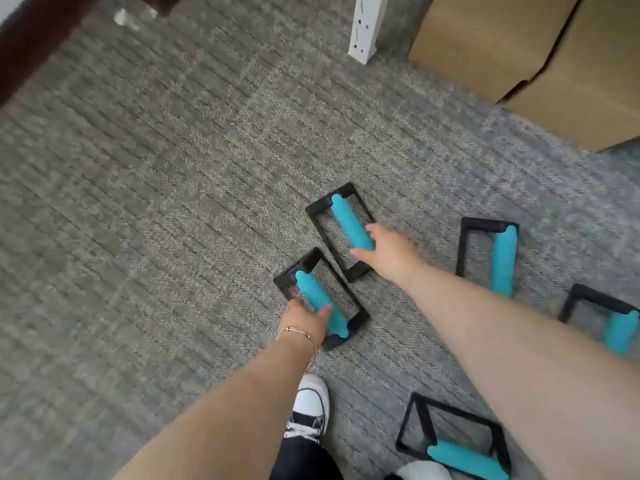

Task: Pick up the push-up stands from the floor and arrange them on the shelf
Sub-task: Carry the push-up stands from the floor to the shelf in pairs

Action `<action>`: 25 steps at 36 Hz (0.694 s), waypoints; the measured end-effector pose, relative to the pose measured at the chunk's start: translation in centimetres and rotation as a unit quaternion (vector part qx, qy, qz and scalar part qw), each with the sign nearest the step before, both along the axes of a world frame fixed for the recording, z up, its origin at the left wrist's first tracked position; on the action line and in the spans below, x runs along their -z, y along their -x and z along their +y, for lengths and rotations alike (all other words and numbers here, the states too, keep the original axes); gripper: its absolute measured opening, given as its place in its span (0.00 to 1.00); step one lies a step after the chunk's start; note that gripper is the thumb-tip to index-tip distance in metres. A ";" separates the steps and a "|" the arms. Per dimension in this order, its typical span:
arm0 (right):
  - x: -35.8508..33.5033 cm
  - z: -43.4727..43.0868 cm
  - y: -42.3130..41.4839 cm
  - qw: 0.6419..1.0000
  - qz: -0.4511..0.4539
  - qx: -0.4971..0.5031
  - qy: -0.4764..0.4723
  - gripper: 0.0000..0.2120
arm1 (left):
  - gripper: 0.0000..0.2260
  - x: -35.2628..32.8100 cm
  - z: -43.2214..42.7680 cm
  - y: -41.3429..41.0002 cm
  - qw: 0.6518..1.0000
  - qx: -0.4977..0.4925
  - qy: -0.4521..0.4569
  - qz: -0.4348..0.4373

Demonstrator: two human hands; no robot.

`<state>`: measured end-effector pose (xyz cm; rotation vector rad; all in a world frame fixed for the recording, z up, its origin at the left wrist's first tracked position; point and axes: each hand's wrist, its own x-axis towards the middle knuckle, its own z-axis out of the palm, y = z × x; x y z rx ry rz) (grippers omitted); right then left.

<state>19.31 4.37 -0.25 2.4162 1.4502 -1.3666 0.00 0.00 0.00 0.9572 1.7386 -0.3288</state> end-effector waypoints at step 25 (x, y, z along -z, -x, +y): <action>-25.5 -8.1 -3.7 0.964 0.002 0.257 -0.070 0.13 | 0.16 -25.3 4.9 -2.6 0.985 0.050 -0.152 -0.064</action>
